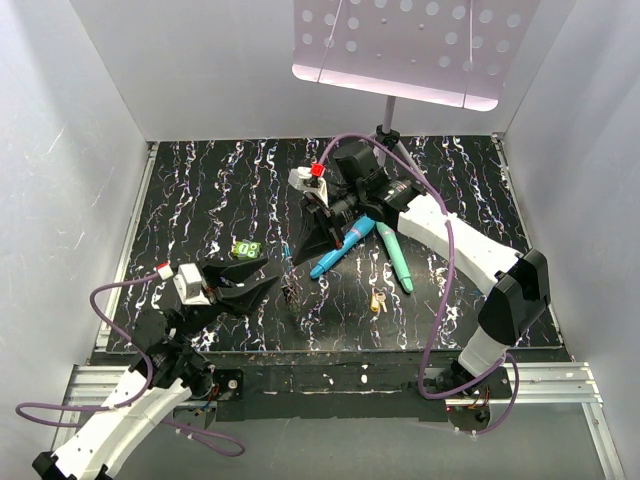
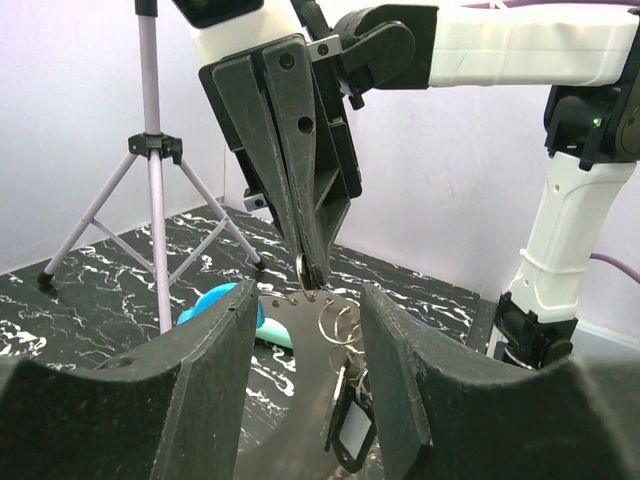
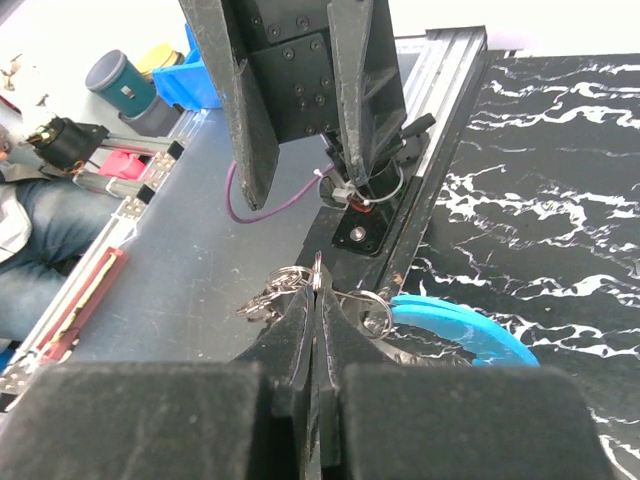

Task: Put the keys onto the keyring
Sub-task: Adjust the keyring.

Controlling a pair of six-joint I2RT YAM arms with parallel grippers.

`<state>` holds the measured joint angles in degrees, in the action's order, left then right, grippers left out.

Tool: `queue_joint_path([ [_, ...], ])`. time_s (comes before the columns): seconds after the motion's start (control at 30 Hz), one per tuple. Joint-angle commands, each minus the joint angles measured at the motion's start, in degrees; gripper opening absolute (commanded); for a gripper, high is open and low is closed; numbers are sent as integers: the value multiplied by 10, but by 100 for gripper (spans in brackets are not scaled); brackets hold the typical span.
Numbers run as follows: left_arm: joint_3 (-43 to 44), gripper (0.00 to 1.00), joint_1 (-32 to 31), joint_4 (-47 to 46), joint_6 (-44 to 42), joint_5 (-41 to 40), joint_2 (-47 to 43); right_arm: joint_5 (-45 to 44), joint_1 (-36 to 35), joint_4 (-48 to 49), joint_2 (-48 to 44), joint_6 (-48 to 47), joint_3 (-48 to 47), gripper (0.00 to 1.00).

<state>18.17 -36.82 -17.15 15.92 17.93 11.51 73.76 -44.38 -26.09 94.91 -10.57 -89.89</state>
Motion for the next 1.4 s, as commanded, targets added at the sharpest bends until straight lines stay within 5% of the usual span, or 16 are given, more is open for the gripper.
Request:
queue_joint_path([
  [0.0, -25, 43, 3, -76, 30, -11, 4, 5, -6, 96, -32, 15, 12, 1],
  [0.17, -55, 38, 3, -153, 58, -13, 20, -12, -12, 175, -45, 44, 46, 1],
  [0.93, -46, 24, 3, -124, 45, -6, 50, -15, -24, 330, -71, 121, 108, 1],
  [1.37, -43, 13, 3, -122, 41, -2, 53, -19, -28, 342, -78, 128, 125, 1],
])
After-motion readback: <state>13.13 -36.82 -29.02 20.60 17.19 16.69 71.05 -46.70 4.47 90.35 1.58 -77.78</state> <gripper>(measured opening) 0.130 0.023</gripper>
